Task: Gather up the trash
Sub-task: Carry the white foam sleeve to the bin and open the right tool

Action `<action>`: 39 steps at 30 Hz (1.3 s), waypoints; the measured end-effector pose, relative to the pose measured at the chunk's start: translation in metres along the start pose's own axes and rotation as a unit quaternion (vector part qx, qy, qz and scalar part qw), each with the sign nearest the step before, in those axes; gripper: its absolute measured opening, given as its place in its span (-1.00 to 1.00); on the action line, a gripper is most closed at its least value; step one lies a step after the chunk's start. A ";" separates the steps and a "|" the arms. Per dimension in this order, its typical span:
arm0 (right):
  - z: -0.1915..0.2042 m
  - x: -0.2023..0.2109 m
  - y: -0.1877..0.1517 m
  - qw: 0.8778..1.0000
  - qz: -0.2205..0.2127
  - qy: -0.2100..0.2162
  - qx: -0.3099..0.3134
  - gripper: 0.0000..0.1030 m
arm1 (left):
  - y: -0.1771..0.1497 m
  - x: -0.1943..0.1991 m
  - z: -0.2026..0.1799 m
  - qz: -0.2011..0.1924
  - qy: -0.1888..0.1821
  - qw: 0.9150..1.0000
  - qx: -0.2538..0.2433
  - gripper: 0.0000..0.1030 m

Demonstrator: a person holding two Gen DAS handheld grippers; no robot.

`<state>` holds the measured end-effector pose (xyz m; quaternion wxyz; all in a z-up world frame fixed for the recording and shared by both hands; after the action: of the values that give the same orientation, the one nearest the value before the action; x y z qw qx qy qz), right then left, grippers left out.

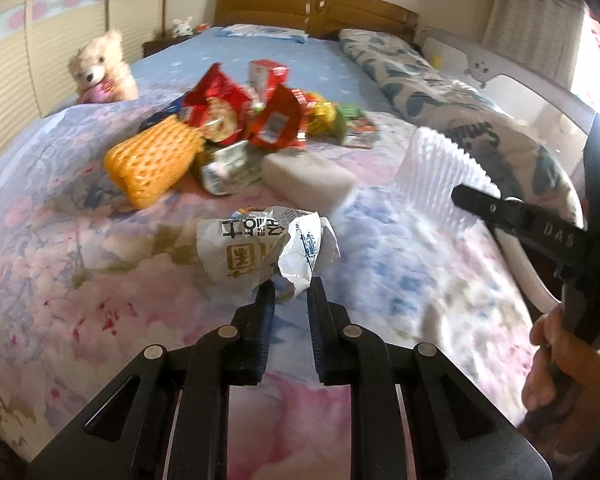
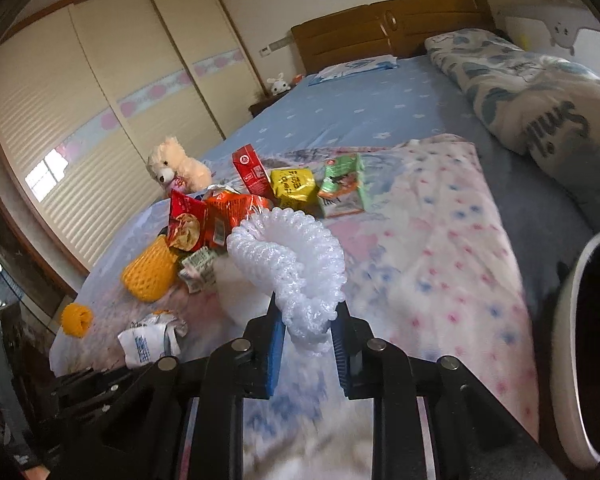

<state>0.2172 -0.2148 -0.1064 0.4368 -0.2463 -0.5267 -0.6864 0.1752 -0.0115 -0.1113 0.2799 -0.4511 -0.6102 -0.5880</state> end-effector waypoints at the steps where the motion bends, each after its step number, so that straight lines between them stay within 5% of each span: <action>1: -0.002 0.005 -0.005 1.000 -0.001 0.000 -0.004 -0.57 | -0.001 0.002 -0.005 -0.002 -0.003 1.000 -0.006 -0.69; 18: -0.056 0.083 -0.063 0.996 -0.039 -0.040 -0.075 -0.57 | -0.014 0.014 -0.097 -0.006 -0.053 0.993 -0.102 -0.70; 39: -0.141 0.146 -0.087 0.981 -0.075 -0.100 -0.151 -0.57 | 0.010 -0.003 -0.209 0.012 -0.102 0.974 -0.200 -0.70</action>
<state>0.0870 -0.3911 -0.0800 0.2871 -0.3371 -0.4750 -0.7604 0.1462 -0.2161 -0.0776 0.1272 -0.5627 -0.5001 -0.6458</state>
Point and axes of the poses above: each gripper's, at about its wrist camera, not at the fingertips, and x roughly against the way its jaws point, z to its left, y to its top, the point moved 2 cm from there along -x, roughly the way its jaws point, and after that the axes turned 13 degrees about z, right-handed, at the moved point
